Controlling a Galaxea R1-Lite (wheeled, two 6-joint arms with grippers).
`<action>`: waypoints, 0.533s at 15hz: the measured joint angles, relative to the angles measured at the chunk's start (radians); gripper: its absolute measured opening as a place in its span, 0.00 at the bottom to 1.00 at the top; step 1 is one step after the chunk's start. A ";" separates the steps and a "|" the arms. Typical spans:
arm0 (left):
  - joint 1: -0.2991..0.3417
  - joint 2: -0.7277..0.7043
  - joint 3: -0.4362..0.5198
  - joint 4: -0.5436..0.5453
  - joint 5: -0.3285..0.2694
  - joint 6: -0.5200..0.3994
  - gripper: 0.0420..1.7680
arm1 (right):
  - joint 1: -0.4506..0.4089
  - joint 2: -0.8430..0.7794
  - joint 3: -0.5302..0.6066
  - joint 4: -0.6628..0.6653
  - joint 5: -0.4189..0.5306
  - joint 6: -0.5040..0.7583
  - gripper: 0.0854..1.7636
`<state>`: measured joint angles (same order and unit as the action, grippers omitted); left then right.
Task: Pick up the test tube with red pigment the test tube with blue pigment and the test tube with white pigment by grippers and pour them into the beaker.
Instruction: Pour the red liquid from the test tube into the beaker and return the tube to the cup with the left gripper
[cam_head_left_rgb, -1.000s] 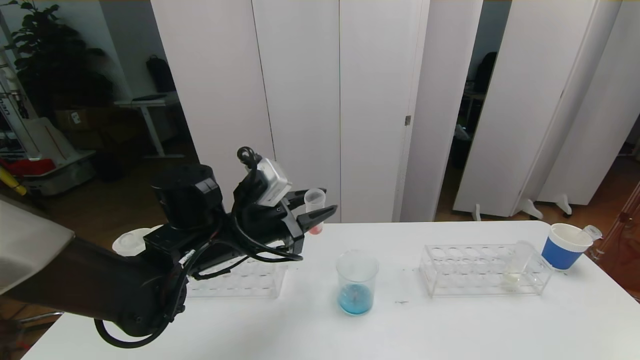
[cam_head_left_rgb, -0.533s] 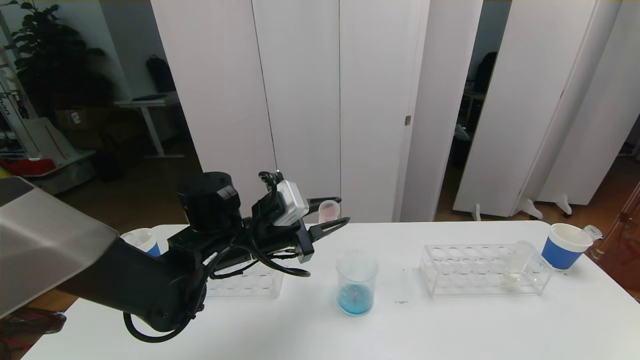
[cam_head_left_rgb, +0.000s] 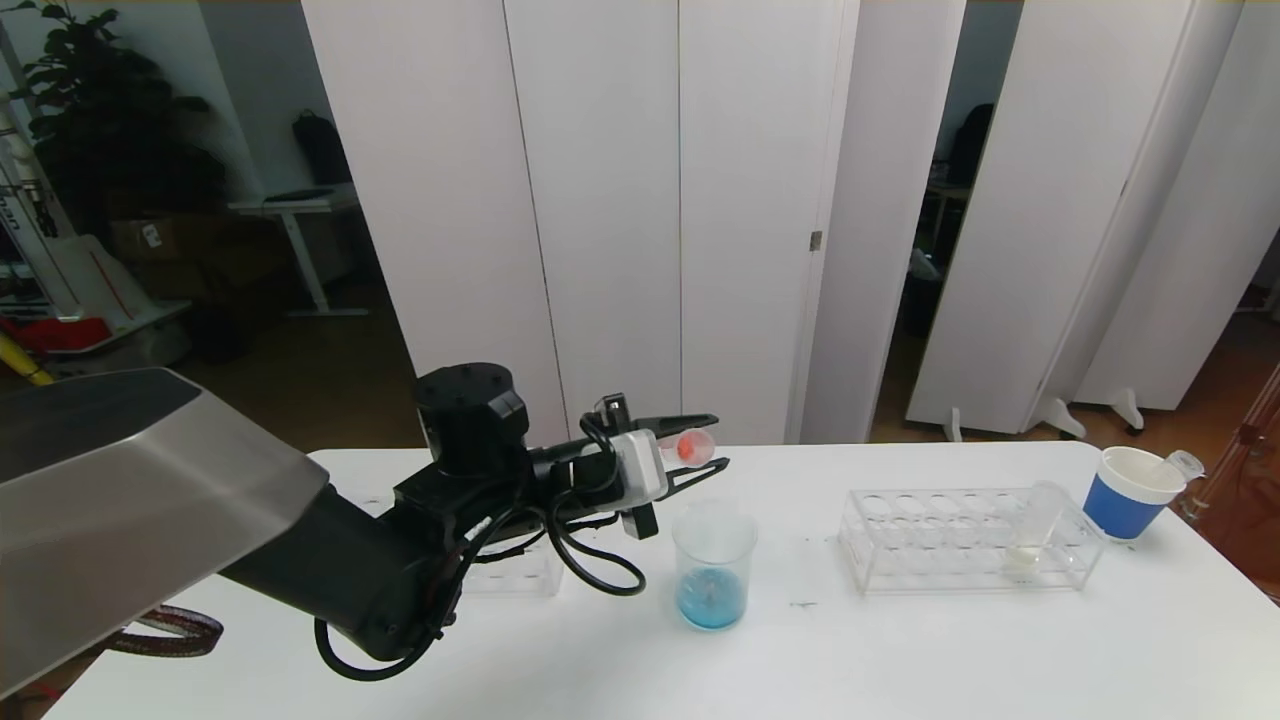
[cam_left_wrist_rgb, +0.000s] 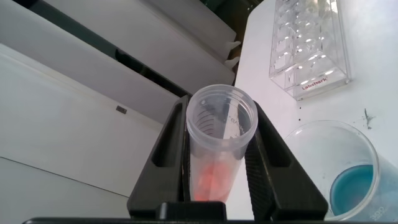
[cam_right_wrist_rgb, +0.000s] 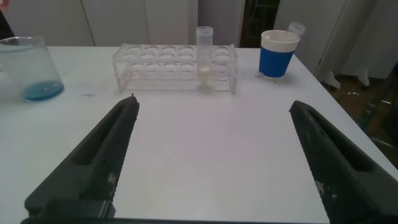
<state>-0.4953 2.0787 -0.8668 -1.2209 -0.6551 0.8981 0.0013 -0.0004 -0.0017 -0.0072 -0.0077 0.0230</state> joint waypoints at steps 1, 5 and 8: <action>0.001 0.009 -0.004 -0.003 0.001 0.025 0.31 | 0.000 0.000 0.000 0.000 0.000 0.000 0.99; 0.016 0.039 -0.018 -0.056 0.005 0.101 0.31 | 0.000 0.000 0.000 0.000 0.000 0.000 0.99; 0.019 0.058 -0.009 -0.114 0.005 0.137 0.31 | 0.000 0.000 0.000 0.000 0.000 0.000 0.99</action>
<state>-0.4766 2.1364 -0.8755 -1.3353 -0.6504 1.0353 0.0013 -0.0004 -0.0017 -0.0072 -0.0072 0.0230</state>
